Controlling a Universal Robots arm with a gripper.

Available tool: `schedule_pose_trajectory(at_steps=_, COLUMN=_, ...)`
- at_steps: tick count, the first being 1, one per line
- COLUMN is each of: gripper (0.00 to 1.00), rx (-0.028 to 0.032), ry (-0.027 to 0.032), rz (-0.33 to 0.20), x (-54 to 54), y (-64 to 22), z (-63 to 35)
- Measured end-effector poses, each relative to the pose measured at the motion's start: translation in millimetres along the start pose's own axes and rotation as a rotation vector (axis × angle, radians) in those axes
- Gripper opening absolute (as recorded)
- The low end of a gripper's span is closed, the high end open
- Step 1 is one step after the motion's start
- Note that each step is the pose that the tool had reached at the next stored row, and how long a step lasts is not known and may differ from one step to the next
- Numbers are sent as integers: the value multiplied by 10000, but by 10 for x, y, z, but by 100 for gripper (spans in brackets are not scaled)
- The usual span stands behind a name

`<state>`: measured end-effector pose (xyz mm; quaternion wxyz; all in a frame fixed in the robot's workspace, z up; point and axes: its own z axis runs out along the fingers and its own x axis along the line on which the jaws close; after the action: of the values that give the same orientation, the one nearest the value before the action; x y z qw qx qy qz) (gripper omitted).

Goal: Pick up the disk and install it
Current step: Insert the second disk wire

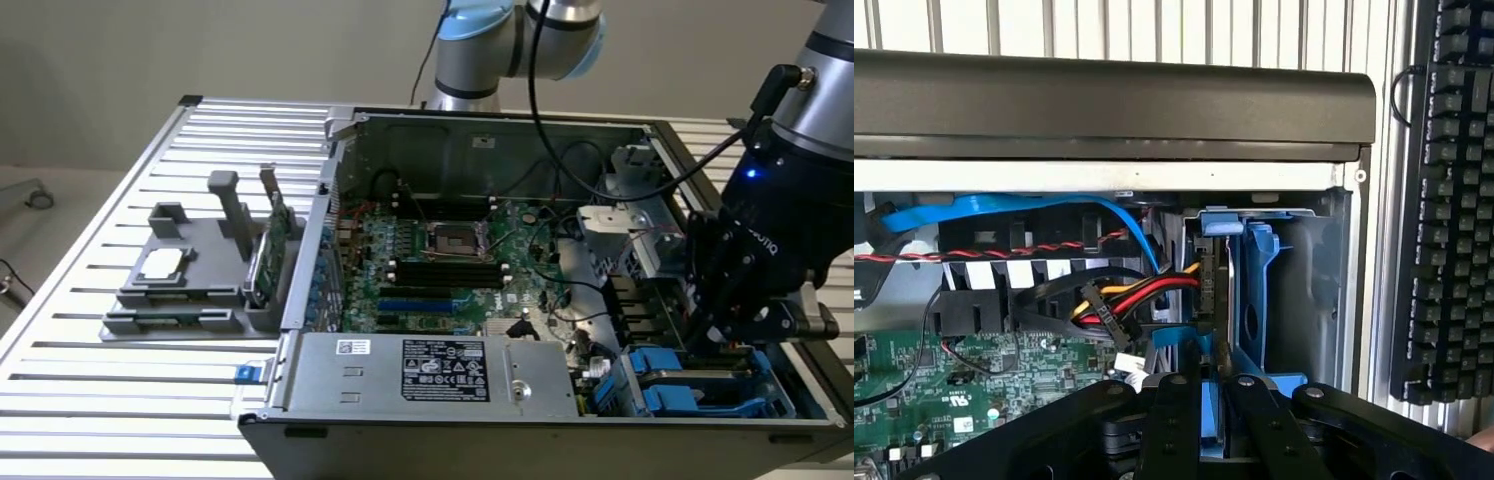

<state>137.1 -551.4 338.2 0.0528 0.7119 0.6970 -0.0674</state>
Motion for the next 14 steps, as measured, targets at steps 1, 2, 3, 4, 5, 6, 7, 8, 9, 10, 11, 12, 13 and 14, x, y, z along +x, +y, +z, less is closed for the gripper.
schedule_pose_trajectory(at_steps=1, gripper=17, rx=19, ry=1, rz=-3, x=0, y=5, z=2)
schedule_pose_trajectory(at_steps=2, gripper=17, rx=36, ry=2, rz=-6, x=1, y=9, z=4)
schedule_pose_trajectory(at_steps=3, gripper=17, rx=53, ry=3, rz=-10, x=1, y=13, z=6)
schedule_pose_trajectory(at_steps=4, gripper=17, rx=68, ry=3, rz=-12, x=2, y=17, z=9)
schedule_pose_trajectory(at_steps=5, gripper=17, rx=83, ry=2, rz=-15, x=2, y=20, z=11)
schedule_pose_trajectory(at_steps=6, gripper=17, rx=98, ry=1, rz=-17, x=2, y=24, z=12)
schedule_pose_trajectory(at_steps=7, gripper=17, rx=112, ry=0, rz=-20, x=3, y=27, z=14)
schedule_pose_trajectory(at_steps=8, gripper=17, rx=126, ry=0, rz=-22, x=3, y=31, z=17)
schedule_pose_trajectory(at_steps=9, gripper=17, rx=140, ry=0, rz=-24, x=3, y=34, z=19)
schedule_pose_trajectory(at_steps=10, gripper=17, rx=154, ry=0, rz=-26, x=4, y=37, z=21)
schedule_pose_trajectory(at_steps=11, gripper=17, rx=167, ry=2, rz=-28, x=4, y=40, z=23)
schedule_pose_trajectory(at_steps=12, gripper=17, rx=181, ry=6, rz=-32, x=5, y=44, z=25)
schedule_pose_trajectory(at_steps=13, gripper=17, rx=195, ry=8, rz=-35, x=5, y=46, z=25)
schedule_pose_trajectory(at_steps=14, gripper=17, rx=204, ry=12, rz=-35, x=5, y=47, z=25)
